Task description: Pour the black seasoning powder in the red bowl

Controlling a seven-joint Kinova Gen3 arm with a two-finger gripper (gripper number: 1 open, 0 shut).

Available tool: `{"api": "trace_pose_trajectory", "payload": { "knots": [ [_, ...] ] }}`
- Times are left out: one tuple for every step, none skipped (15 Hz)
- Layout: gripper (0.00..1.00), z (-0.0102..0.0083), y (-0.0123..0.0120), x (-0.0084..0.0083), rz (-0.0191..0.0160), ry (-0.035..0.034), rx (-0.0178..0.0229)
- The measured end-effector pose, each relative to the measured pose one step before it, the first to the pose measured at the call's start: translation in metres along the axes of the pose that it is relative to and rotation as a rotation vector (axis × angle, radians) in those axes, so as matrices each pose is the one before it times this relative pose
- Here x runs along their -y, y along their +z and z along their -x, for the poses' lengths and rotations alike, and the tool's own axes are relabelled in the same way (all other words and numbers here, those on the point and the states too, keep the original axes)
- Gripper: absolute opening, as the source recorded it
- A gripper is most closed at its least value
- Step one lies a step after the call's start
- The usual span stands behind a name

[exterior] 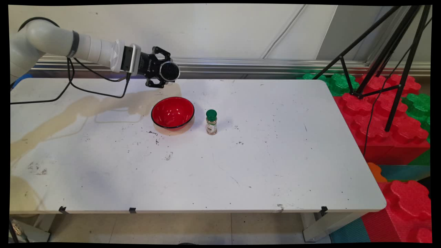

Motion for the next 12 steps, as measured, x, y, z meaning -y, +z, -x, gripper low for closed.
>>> {"api": "trace_pose_trajectory", "payload": {
  "knots": [
    [0.00,0.00101,0.00102,-0.00127,0.00152,0.03568,0.00493],
    [0.00,0.00096,0.00110,-0.00125,0.00163,0.03500,0.00470],
    [0.00,0.00080,0.00079,-0.00104,0.00085,0.02834,0.00388],
    [0.00,0.00048,0.00050,-0.00071,0.00034,0.01946,0.00251],
    [0.00,0.00058,0.00092,-0.00102,0.00063,0.02796,0.00307],
    [0.00,0.00028,0.00064,-0.00072,0.00052,0.01830,0.00164],
    [0.00,0.00032,0.00087,-0.00105,0.00095,0.02663,0.00223],
    [0.00,0.00011,0.00060,-0.00074,0.00065,0.01708,0.00119],
    [0.00,0.00017,0.00076,-0.00108,0.00093,0.02401,0.00192],
    [0.00,0.00002,0.00063,-0.00096,0.00084,0.01982,0.00130],
    [0.00,-0.00012,0.00069,-0.00083,0.00054,0.01940,0.00095],
    [0.00,-0.00015,0.00100,-0.00099,0.00002,0.02756,0.00143]
  ]
}}
